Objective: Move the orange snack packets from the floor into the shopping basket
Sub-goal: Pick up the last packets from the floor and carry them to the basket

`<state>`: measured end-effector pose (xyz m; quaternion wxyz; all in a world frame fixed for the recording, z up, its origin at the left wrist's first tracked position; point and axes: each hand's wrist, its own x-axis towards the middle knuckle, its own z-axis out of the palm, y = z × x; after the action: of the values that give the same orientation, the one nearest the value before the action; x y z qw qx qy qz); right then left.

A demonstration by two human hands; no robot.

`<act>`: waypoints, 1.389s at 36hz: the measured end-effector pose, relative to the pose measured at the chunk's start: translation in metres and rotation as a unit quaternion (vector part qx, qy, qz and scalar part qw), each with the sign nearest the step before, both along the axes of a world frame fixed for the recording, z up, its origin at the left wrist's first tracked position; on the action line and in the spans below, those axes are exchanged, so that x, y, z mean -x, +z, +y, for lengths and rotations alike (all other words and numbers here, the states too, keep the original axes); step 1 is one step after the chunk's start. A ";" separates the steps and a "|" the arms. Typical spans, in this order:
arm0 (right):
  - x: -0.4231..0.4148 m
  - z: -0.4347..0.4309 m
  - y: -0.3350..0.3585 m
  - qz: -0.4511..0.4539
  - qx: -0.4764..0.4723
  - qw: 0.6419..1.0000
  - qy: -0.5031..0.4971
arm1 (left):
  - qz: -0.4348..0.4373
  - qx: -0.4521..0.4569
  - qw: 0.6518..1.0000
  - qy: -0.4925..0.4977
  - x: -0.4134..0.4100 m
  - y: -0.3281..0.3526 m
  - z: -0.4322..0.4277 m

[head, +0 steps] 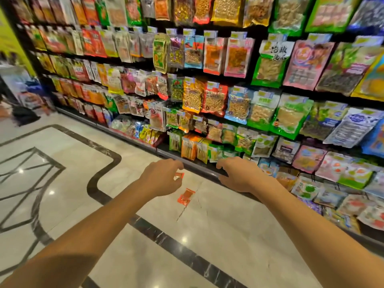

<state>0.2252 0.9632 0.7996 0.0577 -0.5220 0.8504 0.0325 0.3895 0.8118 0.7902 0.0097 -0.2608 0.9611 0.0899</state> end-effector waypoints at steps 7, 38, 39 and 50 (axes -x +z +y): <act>0.079 -0.118 -0.026 -0.025 0.014 1.000 -0.012 | -0.023 0.009 1.000 -0.018 0.071 -0.020 -0.114; 0.414 -0.531 -0.228 -0.198 0.011 0.908 -0.369 | -0.165 -0.084 0.951 -0.246 0.508 -0.216 -0.610; 0.421 -0.541 -0.244 -0.214 0.003 0.898 -0.384 | -0.178 -0.085 0.947 -0.254 0.524 -0.228 -0.625; 0.480 -0.617 -0.445 -0.319 -0.071 0.823 -0.466 | -0.272 -0.097 0.911 -0.293 0.647 -0.425 -0.706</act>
<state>-0.2548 0.3465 0.3545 0.3705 -0.0395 0.9219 -0.1062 -0.2575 0.1054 0.3648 0.3217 0.0206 0.9411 0.1018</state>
